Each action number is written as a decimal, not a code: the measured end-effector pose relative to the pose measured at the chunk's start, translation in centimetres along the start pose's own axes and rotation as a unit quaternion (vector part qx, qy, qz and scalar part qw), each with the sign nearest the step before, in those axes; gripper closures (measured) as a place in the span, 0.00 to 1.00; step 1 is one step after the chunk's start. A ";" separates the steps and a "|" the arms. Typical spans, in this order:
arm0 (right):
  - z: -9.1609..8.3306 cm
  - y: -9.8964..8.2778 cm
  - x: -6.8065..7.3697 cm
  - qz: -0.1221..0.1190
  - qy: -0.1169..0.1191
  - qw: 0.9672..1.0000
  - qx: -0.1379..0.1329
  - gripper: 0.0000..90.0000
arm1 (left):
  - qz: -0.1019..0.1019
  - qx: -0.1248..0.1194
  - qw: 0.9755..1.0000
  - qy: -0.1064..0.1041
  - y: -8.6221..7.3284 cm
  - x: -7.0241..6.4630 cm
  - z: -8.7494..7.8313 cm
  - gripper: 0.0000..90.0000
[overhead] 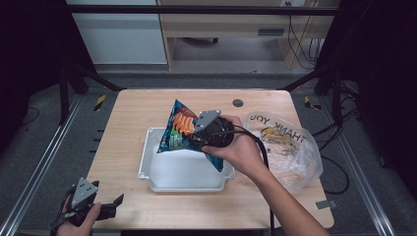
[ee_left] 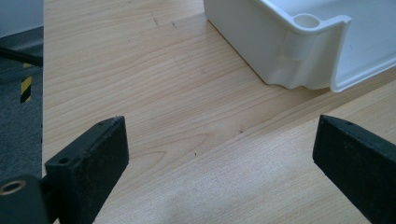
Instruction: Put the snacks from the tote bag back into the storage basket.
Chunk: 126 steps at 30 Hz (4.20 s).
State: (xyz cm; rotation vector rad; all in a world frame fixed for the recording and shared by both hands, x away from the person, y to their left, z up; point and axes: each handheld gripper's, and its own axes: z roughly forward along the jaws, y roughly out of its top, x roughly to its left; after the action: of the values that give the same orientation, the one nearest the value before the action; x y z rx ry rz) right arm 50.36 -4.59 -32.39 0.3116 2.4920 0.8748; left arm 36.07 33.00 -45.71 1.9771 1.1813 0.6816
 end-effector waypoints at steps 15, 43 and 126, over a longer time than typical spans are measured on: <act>-0.2 0.2 0.9 -0.012 0.026 1.000 0.005 0.46 | -0.004 -0.001 1.000 0.000 0.0 0.1 0.1 0.03; 5.0 -1.5 2.2 -0.018 0.086 0.996 0.034 0.46 | -0.001 0.001 1.000 -0.001 0.1 -0.1 0.3 0.03; 10.5 -3.8 2.9 -0.022 0.104 0.991 0.086 0.44 | 0.008 0.003 1.000 0.000 0.2 -0.3 0.3 0.04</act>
State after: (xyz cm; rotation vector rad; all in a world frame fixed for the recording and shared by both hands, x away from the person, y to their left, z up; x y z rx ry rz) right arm 52.97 -0.90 -42.99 0.2320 2.7645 0.7081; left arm 36.23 32.55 -45.74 1.9940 1.1706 0.6873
